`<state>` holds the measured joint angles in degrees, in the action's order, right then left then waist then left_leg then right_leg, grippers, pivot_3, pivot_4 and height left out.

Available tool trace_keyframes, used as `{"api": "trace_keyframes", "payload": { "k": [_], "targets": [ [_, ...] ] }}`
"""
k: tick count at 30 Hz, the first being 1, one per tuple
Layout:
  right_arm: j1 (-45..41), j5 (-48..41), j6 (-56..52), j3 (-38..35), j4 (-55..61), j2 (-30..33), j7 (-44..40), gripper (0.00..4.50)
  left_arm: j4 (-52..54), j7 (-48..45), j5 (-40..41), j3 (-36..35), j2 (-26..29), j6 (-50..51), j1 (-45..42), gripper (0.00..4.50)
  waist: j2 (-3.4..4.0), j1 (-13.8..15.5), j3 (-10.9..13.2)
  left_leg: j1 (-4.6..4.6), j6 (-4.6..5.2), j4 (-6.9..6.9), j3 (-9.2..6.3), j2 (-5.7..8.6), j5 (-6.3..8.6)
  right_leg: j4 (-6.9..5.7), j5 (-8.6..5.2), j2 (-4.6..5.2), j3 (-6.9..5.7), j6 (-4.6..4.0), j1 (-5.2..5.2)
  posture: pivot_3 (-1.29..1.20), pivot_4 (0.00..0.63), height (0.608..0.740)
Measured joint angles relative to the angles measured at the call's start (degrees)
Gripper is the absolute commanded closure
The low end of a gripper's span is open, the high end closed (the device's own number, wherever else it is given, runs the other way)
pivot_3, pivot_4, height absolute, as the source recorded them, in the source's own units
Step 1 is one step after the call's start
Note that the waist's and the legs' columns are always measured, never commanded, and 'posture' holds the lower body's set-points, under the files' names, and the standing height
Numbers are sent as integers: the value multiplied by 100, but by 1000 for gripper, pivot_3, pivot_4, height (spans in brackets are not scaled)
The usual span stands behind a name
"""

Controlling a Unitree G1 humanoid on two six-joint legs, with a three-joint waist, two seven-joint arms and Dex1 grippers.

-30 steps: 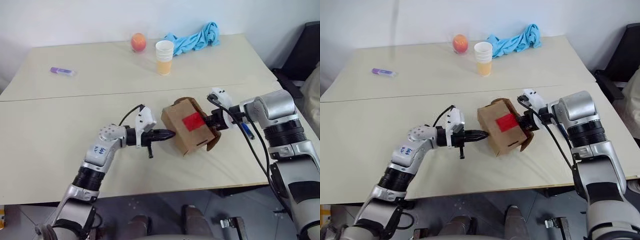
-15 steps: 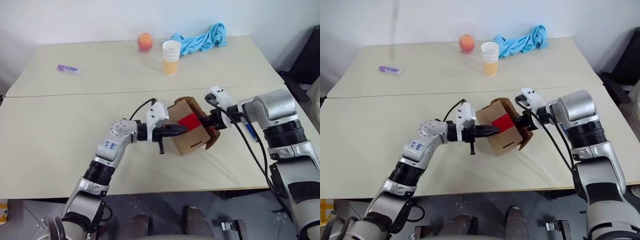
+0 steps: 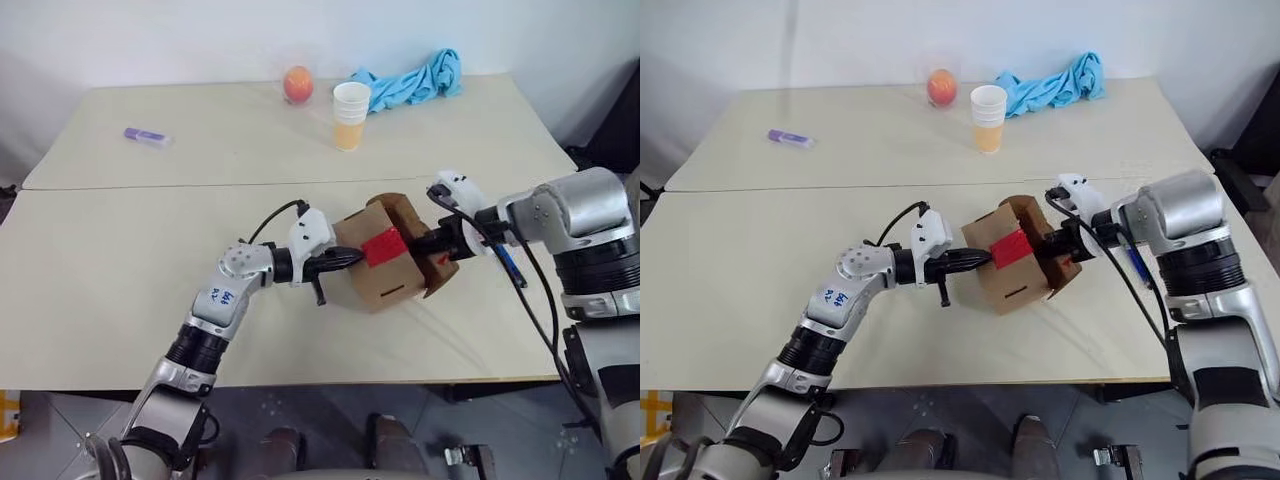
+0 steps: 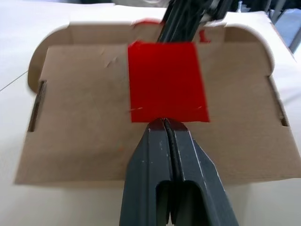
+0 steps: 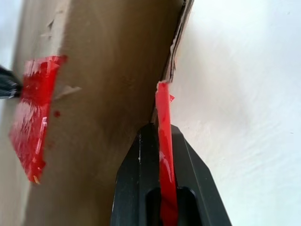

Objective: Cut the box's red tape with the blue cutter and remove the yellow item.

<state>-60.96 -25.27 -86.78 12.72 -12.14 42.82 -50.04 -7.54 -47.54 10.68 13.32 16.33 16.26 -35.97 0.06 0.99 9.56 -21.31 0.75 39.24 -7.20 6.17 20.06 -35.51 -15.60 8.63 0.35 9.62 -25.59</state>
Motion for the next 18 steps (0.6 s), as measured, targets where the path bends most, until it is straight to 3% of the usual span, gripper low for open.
{"api": "trace_keyframes", "payload": {
  "k": [7,18],
  "targets": [
    [-323,-261,-457,15,319,339,-29,4471,16,220,14,-92,-219,25,269,4500,-1,101,0,0,2,9,-3,3,0,1,4,1,-1,3,10,0,150,740],
    [-824,-801,-550,709,649,944,121,4471,-568,385,-205,138,-630,77,427,4500,-5,145,3,-2,3,0,4,0,1,13,5,-1,-1,4,4,0,150,740]
  ]
}}
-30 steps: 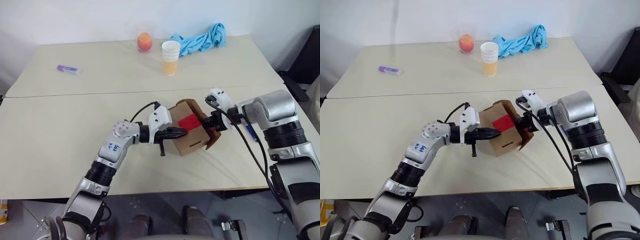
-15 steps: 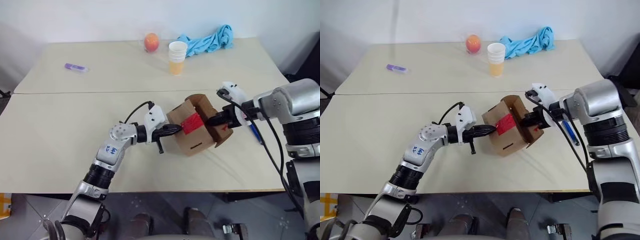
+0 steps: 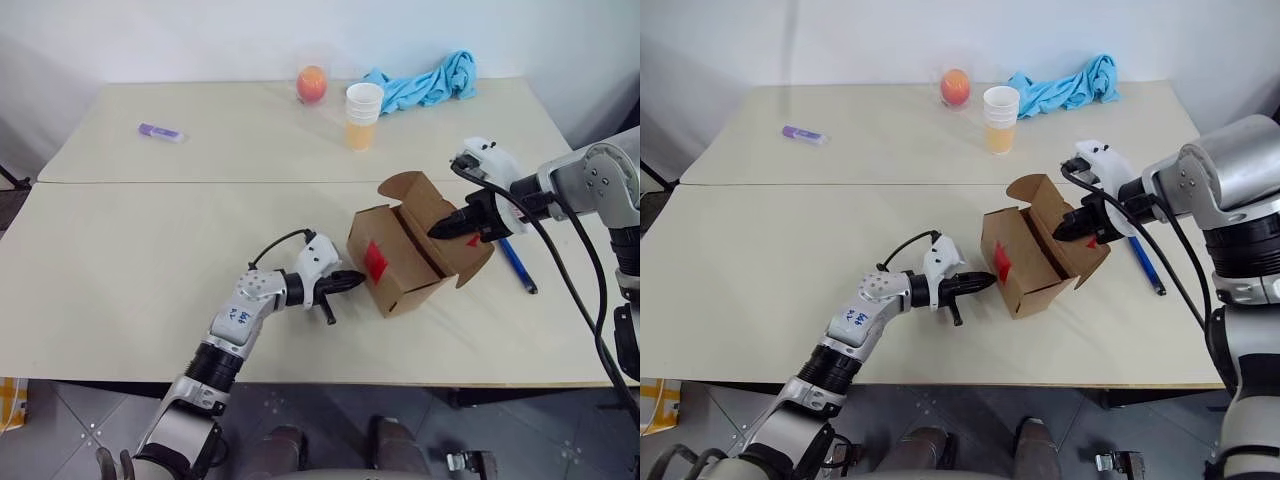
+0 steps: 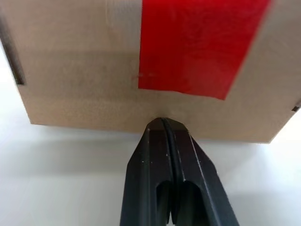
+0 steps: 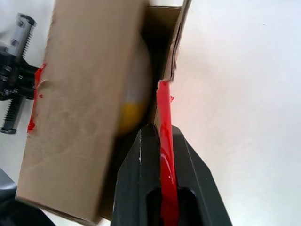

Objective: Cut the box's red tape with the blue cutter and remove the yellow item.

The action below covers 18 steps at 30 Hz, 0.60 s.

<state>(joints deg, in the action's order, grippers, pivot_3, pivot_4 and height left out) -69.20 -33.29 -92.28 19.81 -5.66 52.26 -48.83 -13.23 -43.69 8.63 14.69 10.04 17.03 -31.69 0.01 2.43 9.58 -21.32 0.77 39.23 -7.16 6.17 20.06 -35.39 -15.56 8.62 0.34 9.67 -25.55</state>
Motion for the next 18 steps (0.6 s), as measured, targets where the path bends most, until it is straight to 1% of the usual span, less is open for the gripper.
{"api": "trace_keyframes", "payload": {
  "k": [4,10,14,17,18],
  "targets": [
    [-30,-270,0,27,143,19,279,4471,-111,37,-15,-9,-122,-81,-2,4500,0,2,0,0,0,-2,0,-1,0,3,0,-1,0,0,0,0,150,740],
    [-7,-684,0,-35,241,3,765,4471,-126,39,-29,-19,-125,-90,-4,4500,-1,3,0,1,0,-1,1,-1,0,3,0,-1,0,0,1,0,150,740],
    [148,-894,0,-252,461,-91,1262,4471,-136,19,-114,-17,-9,-41,-79,4500,-2,-28,0,3,0,0,4,-3,0,-1,0,-2,0,0,2,0,150,740],
    [183,-994,1,-270,645,-111,1553,4471,-61,-37,-110,-18,131,189,-126,4500,-2,-69,0,3,-1,0,2,-4,0,-3,0,-4,0,0,2,0,150,740],
    [200,-1065,1,-270,759,-112,1709,4471,46,-112,-101,-22,280,382,-146,4500,-2,-99,0,3,-1,-2,2,-6,0,-3,0,-4,0,0,0,0,150,740]
  ]
}}
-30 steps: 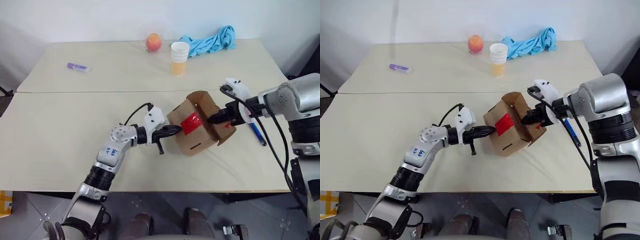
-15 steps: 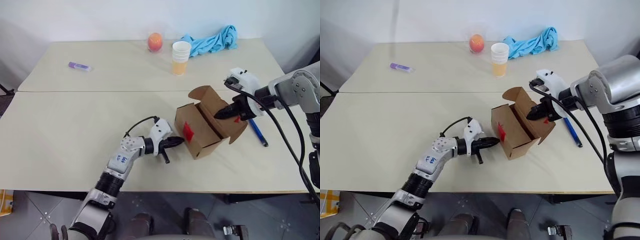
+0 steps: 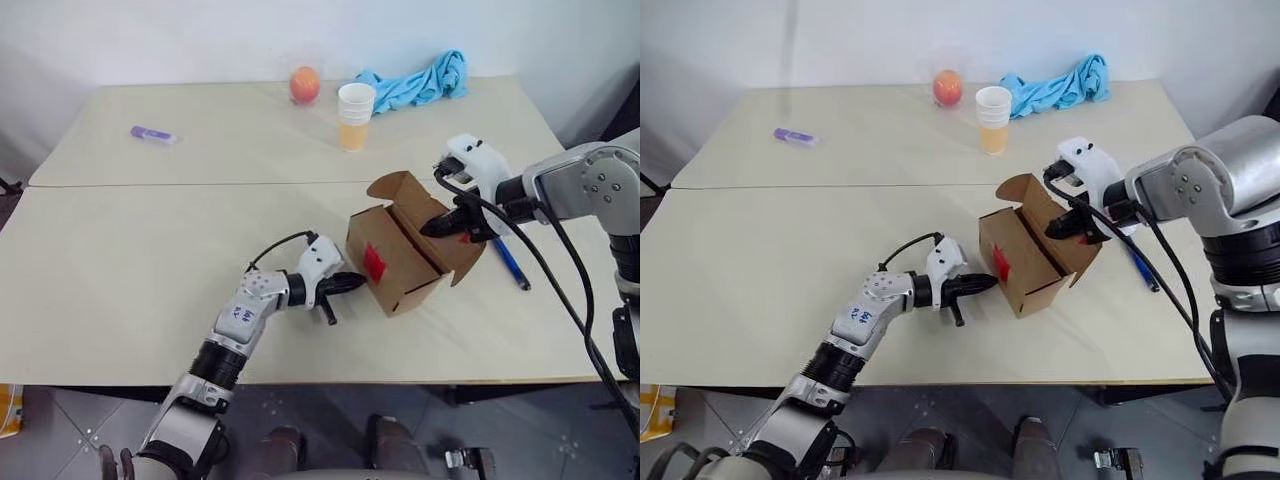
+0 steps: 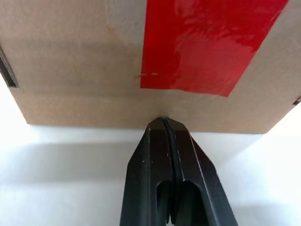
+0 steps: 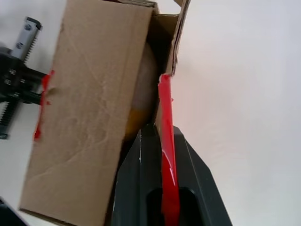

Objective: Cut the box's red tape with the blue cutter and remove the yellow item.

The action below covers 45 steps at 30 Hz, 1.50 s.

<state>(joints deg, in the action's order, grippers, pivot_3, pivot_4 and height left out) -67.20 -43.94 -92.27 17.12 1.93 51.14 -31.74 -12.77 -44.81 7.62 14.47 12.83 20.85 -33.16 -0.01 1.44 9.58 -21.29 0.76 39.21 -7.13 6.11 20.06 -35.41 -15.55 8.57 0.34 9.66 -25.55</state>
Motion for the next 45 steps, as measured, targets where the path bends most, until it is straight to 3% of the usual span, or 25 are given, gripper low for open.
{"api": "trace_keyframes", "payload": {
  "k": [10,18,23,30,45],
  "targets": [
    [96,-258,0,15,392,2,721,4471,819,-564,298,-107,664,1071,-131,4500,-2,-8,1,-4,2,-5,-1,1,1,8,0,1,0,0,-4,0,150,740],
    [150,-306,0,15,555,-29,1017,4471,1965,-1665,2017,-641,1229,2707,-890,4500,-9,-18,7,-10,2,-6,-6,1,1,11,0,2,-2,0,-6,0,150,740],
    [222,-324,0,10,647,-106,1169,4471,1742,-1294,2032,-610,595,2414,-1158,4500,-12,-5,8,-9,3,-4,-7,2,1,19,1,2,-4,1,-1,0,150,740],
    [345,-402,0,2,674,-259,1308,4471,685,-514,1077,8,-178,1144,-1154,4500,-13,-25,9,-8,2,-7,-2,1,1,20,1,-1,-5,2,-3,0,150,740],
    [586,-30,14,-187,437,233,797,4471,1585,-1145,1494,-220,1001,1499,-277,4500,-13,14,9,-6,4,0,-5,3,1,18,2,3,-3,2,5,0,150,740]
  ]
}}
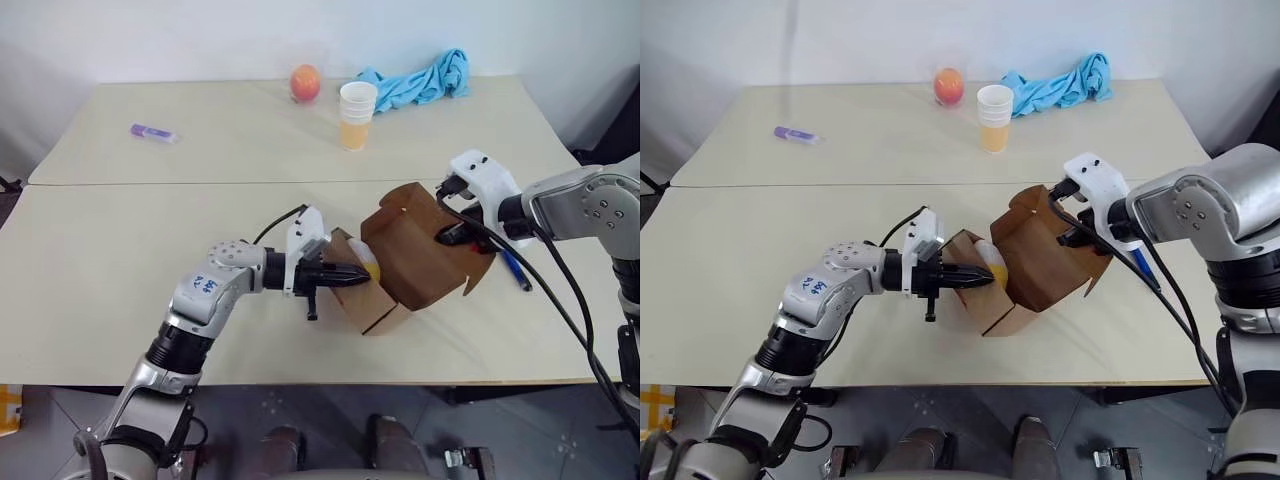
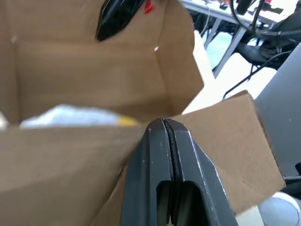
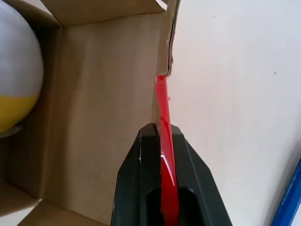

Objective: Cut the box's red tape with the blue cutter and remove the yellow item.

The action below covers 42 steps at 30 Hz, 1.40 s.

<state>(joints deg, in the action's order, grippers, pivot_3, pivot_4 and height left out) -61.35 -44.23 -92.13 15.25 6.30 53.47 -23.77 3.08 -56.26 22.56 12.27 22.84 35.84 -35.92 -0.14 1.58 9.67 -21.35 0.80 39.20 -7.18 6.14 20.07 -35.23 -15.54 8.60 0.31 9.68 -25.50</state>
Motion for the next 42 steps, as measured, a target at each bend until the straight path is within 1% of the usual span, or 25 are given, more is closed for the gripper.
{"api": "trace_keyframes", "payload": {
  "k": [4,10,15,19,22,27,29,30,31,33,34,35,38,41,42],
  "targets": [
    [152,182,-3,-11,-4,14,-97,4471,53,64,0,-101,52,-29,175,4500,0,20,0,1,2,1,-2,2,-1,1,2,1,0,1,3,0,150,740],
    [373,363,-8,-304,-4,-224,-69,4471,145,183,32,-213,60,13,315,4500,0,-6,0,3,1,1,0,0,-1,0,2,0,1,1,3,0,150,740],
    [537,383,-8,-506,22,-411,11,4471,330,186,70,-267,294,220,427,4500,1,-21,-1,6,1,1,1,-2,-1,-5,2,-1,2,1,3,0,150,740],
    [614,355,-9,-702,23,-574,166,4471,247,317,17,-315,527,470,661,4500,0,-18,0,5,1,0,0,0,-1,-6,2,0,3,1,1,0,150,740],
    [701,331,-8,-914,25,-828,402,4471,233,435,1,-330,508,531,707,4500,-1,-18,0,3,1,-2,-3,0,-1,-4,2,0,1,1,0,0,150,740],
    [885,189,-8,-1130,31,-1012,770,4471,181,624,10,-407,393,548,641,4500,-1,-27,0,3,1,-4,-2,-1,-1,-2,3,-1,1,1,0,0,150,740],
    [966,98,-8,-1259,55,-1105,940,4077,162,655,44,-453,400,684,590,4500,-1,-31,0,3,1,-4,-1,-2,-1,-2,3,-2,1,1,-1,0,150,740],
    [1051,41,-8,-1362,92,-1166,1021,3932,163,664,75,-453,425,806,556,4095,-1,-32,0,3,1,-5,-2,-2,-1,-2,3,-2,1,1,-1,0,150,740],
    [1139,-16,-8,-1445,143,-1249,1091,3668,166,670,89,-452,480,926,538,3913,0,-44,0,4,1,-7,-1,-2,-1,-3,2,-2,2,1,-2,0,150,740],
    [1325,-83,-7,-1590,321,-1374,1112,2962,164,719,87,-461,566,1055,531,3338,0,-64,0,3,1,-9,0,-2,-1,-5,2,-2,3,0,-6,0,150,740],
    [1396,-91,0,-1624,436,-1381,1076,2716,161,744,86,-471,594,1065,529,3106,0,-69,0,3,1,-9,-1,-2,-1,-6,2,-2,3,0,-6,0,150,740],
    [1527,-100,39,-1675,651,-1341,970,2320,140,748,86,-494,659,1064,524,2779,0,-69,0,3,1,-9,-1,-3,-1,-6,2,-3,2,0,-6,0,150,740],
    [1819,-98,372,-1817,956,-1021,584,1324,54,734,79,-659,877,1009,526,1892,0,-67,0,3,1,-8,0,0,-1,-4,2,-1,2,0,-5,0,150,740],
    [2677,10,1600,-2092,1198,-90,-583,286,-60,535,165,-1023,1240,836,648,1014,-1,-28,1,2,3,-15,1,-1,1,7,2,-4,-1,1,-4,0,150,740],
    [3155,148,2461,-2327,1221,224,-1335,7,-169,346,242,-1294,1462,653,811,747,0,-28,1,2,4,-16,2,-1,2,9,2,-4,-1,1,-3,0,150,740]
  ]
}}
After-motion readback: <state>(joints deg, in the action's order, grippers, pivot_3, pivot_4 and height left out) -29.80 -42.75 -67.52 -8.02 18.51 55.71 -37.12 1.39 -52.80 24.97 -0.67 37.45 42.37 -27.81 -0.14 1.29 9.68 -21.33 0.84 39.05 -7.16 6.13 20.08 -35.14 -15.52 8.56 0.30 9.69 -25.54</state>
